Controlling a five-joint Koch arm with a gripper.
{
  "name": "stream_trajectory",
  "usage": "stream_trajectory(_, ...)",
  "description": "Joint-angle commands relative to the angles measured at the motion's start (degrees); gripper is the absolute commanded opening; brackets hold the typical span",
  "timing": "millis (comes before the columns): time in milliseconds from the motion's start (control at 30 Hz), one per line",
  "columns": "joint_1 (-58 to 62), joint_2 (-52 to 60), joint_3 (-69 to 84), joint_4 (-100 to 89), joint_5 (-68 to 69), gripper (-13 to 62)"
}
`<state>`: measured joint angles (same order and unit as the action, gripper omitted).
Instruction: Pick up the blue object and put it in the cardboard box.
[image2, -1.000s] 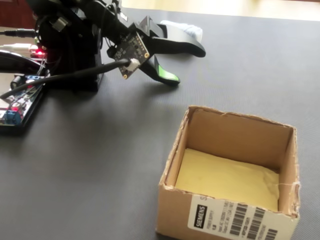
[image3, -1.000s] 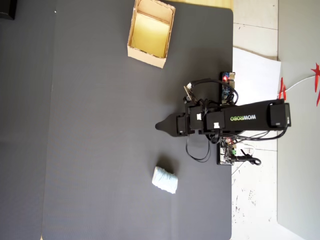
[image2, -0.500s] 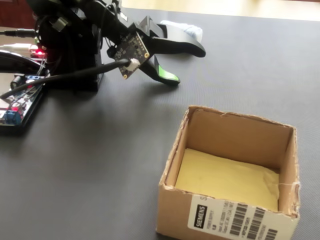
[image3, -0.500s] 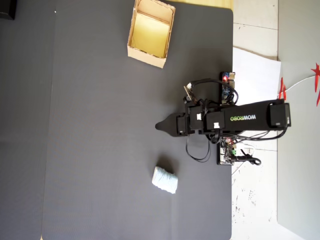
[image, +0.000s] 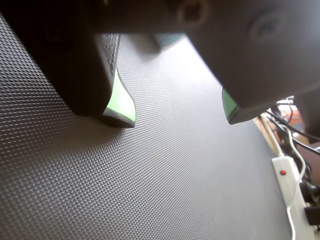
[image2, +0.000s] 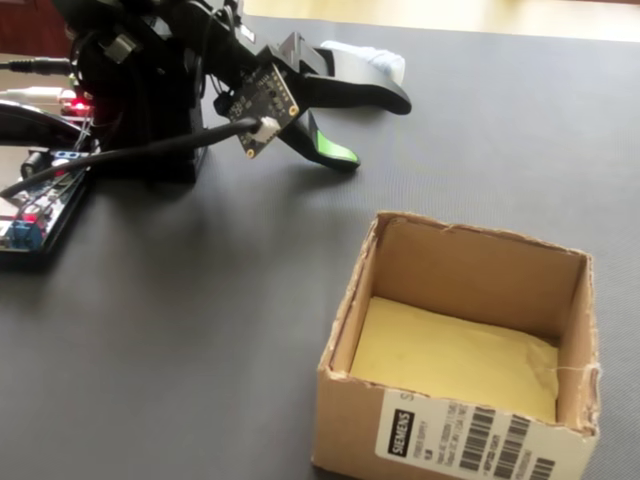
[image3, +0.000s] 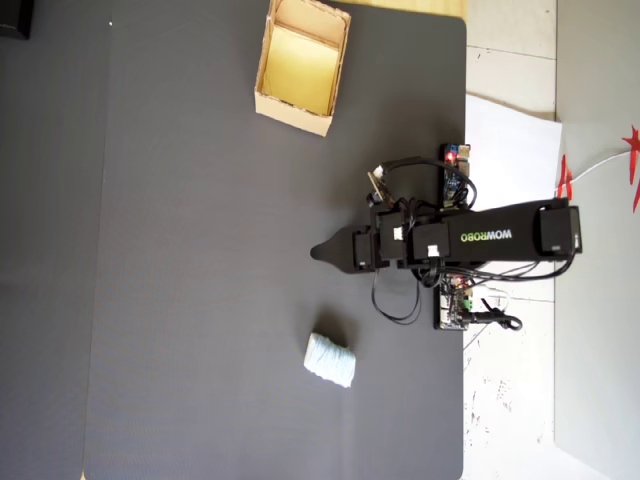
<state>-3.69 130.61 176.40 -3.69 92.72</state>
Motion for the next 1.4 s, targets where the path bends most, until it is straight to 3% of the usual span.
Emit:
stream_trajectory(0, 0.0, 4.9, 2.3, 6.2, 0.1, 34.1)
stream_trajectory(1033, -0.5, 4.8, 2.3, 5.5, 0.8, 34.2)
stream_trajectory(1367, -11.7, 5.0, 2.3, 4.5, 0.6, 34.4)
